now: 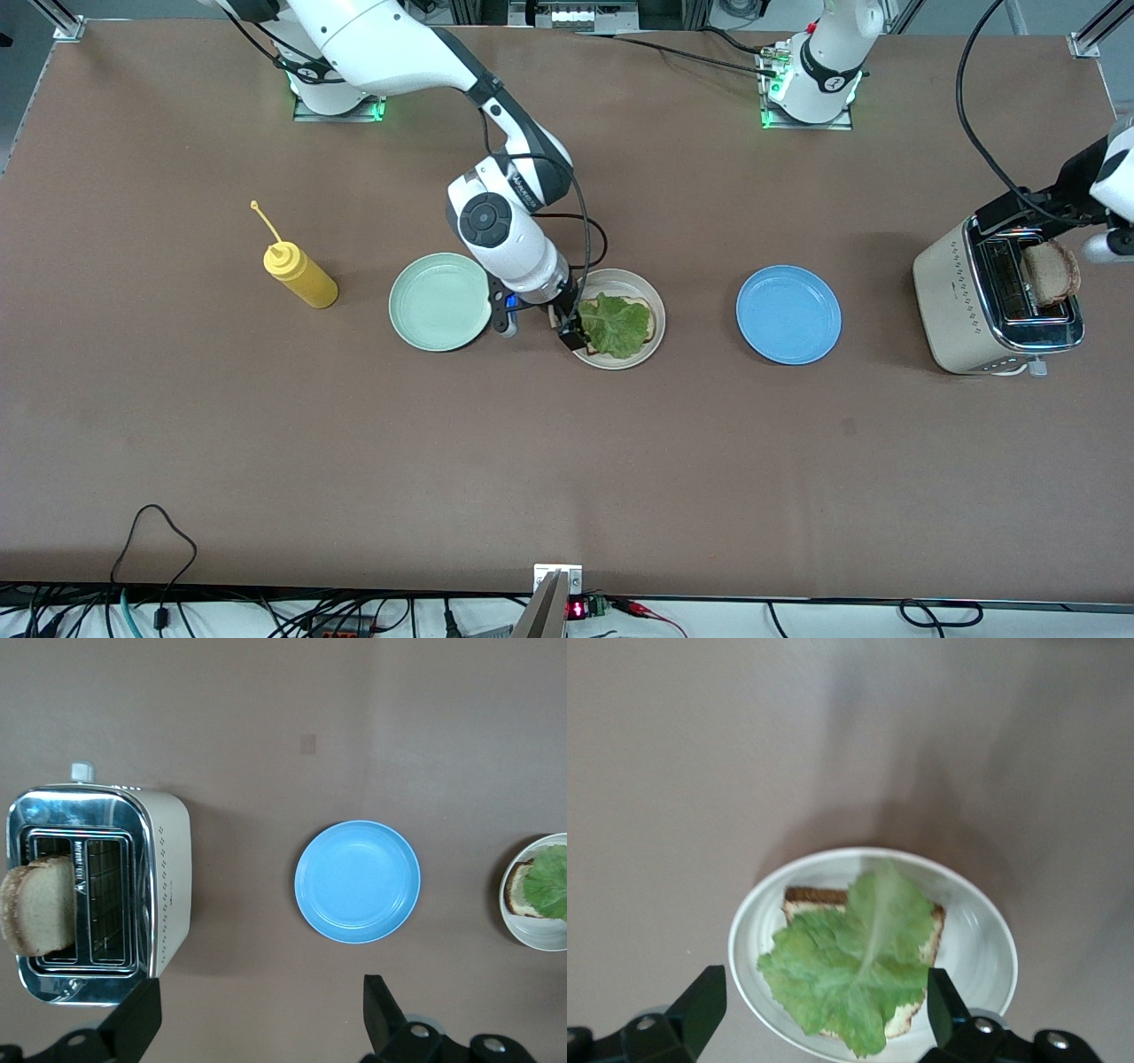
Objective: Make sandwich in beige plate with both arms
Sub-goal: 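Withdraw the right gripper while the left gripper grasps the toaster bread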
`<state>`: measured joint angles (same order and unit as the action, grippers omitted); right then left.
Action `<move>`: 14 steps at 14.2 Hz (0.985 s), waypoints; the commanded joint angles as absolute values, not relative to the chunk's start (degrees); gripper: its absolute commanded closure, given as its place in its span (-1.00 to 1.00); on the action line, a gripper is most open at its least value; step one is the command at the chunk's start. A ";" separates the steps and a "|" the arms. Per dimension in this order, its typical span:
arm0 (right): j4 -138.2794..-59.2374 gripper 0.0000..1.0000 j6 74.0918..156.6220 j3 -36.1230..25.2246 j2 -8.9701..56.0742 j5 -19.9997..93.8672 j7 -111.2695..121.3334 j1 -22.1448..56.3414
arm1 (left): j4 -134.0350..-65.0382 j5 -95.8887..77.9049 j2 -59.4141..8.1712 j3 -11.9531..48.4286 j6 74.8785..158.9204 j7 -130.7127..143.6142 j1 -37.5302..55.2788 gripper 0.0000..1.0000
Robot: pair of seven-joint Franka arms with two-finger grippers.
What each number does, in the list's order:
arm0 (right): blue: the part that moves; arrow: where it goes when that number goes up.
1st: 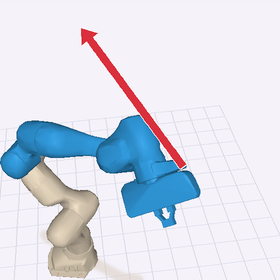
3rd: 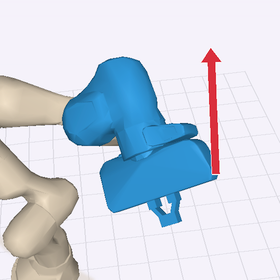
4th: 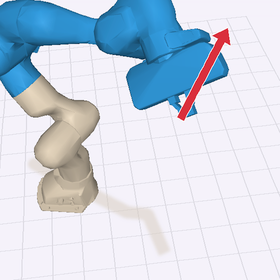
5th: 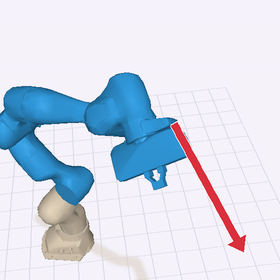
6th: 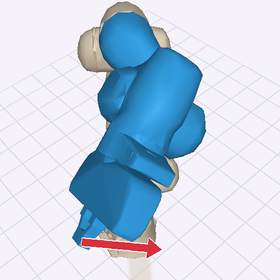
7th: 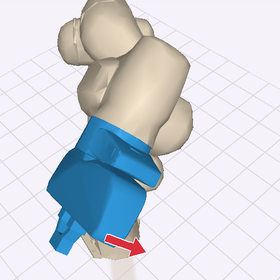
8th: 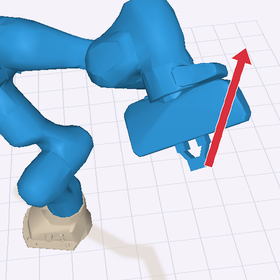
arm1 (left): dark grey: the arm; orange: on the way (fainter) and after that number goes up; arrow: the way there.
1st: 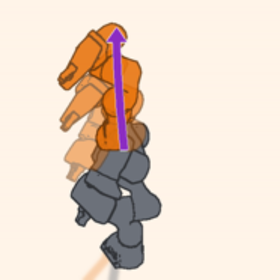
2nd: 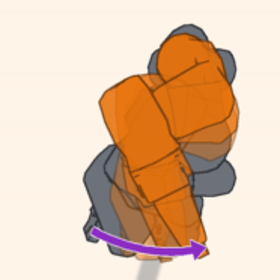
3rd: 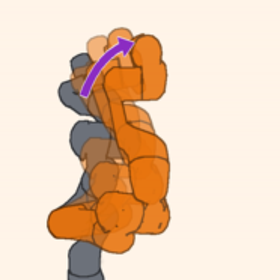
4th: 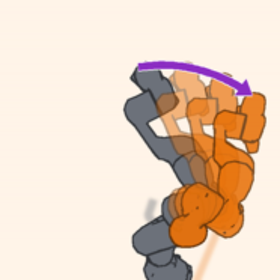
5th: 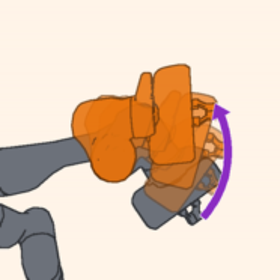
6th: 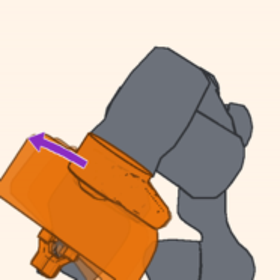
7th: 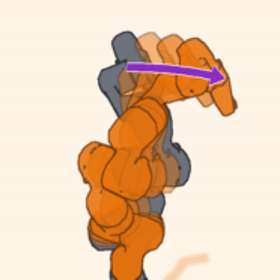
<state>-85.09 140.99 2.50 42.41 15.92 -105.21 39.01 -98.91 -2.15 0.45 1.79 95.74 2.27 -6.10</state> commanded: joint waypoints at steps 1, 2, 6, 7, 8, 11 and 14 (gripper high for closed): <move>-85.25 -1.00 134.06 2.81 38.42 14.94 -96.54 35.43 | -98.00 -2.02 -1.23 1.41 95.71 1.67 -10.08 -1.00; -85.25 -1.00 130.81 2.81 36.67 15.20 -92.50 33.68 | -98.00 -2.02 -2.62 1.41 95.54 1.58 -11.59 -1.00; -85.34 -1.00 118.95 2.81 29.55 15.38 -76.95 26.30 | -95.73 -2.72 -8.76 1.41 95.80 -7.26 -21.78 -1.00; -85.34 -1.00 115.61 2.81 27.70 15.47 -72.64 23.93 | -92.84 -2.81 -12.70 1.41 94.93 -9.99 -23.80 -1.00; -85.43 -1.00 112.36 2.81 25.77 15.47 -68.86 21.56 | -90.99 -2.90 -15.35 1.41 93.53 -11.41 -26.08 -1.00; -85.69 -1.00 100.94 2.90 20.93 15.65 -56.38 15.05 | -90.18 -2.90 -19.85 1.41 92.64 -13.09 -28.64 -1.00; -85.78 -1.00 92.40 2.73 16.89 14.86 -45.57 9.78 | -90.26 -2.81 -22.32 1.41 92.46 -17.12 -29.00 -1.00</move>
